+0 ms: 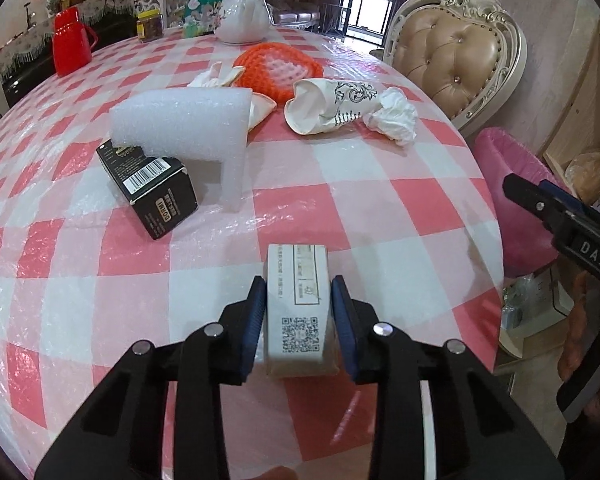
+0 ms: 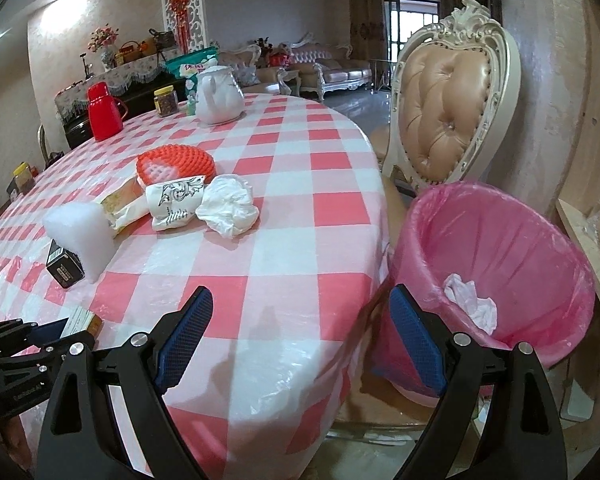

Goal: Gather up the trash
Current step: 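Grasp the small cardboard box with the left tool while the right tool grasps a white tissue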

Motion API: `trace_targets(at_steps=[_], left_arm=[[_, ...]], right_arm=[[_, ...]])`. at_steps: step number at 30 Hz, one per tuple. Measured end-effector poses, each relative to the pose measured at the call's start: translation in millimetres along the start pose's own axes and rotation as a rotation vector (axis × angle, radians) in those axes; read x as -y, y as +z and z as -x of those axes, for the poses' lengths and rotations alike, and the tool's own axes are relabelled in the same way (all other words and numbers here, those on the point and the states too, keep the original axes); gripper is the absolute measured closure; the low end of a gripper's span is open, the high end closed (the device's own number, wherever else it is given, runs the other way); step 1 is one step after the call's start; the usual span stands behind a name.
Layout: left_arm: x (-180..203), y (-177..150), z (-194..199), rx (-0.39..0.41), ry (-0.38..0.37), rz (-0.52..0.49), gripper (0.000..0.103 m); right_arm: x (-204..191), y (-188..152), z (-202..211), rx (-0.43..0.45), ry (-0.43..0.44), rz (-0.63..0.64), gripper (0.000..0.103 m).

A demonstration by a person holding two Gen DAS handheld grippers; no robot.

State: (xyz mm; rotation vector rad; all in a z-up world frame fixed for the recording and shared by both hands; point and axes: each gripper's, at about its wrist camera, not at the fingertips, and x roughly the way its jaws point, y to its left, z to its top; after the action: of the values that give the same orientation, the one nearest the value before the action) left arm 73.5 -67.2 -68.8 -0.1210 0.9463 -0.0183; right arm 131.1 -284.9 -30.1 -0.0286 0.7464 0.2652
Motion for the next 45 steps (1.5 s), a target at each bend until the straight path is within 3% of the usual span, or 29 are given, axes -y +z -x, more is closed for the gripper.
trace_targets(at_steps=[20, 34, 45], left_arm=[[-14, 27, 27, 0.102, -0.056, 0.038, 0.070], [-14, 48, 24, 0.116, -0.066, 0.047, 0.070], [-21, 56, 22, 0.124, -0.071, 0.056, 0.070]], right_arm=[[-34, 39, -42, -0.011, 0.018, 0.091, 0.019], [-47, 62, -85, -0.073, 0.040, 0.127, 0.019], [-55, 66, -109, -0.127, 0.067, 0.146, 0.033]])
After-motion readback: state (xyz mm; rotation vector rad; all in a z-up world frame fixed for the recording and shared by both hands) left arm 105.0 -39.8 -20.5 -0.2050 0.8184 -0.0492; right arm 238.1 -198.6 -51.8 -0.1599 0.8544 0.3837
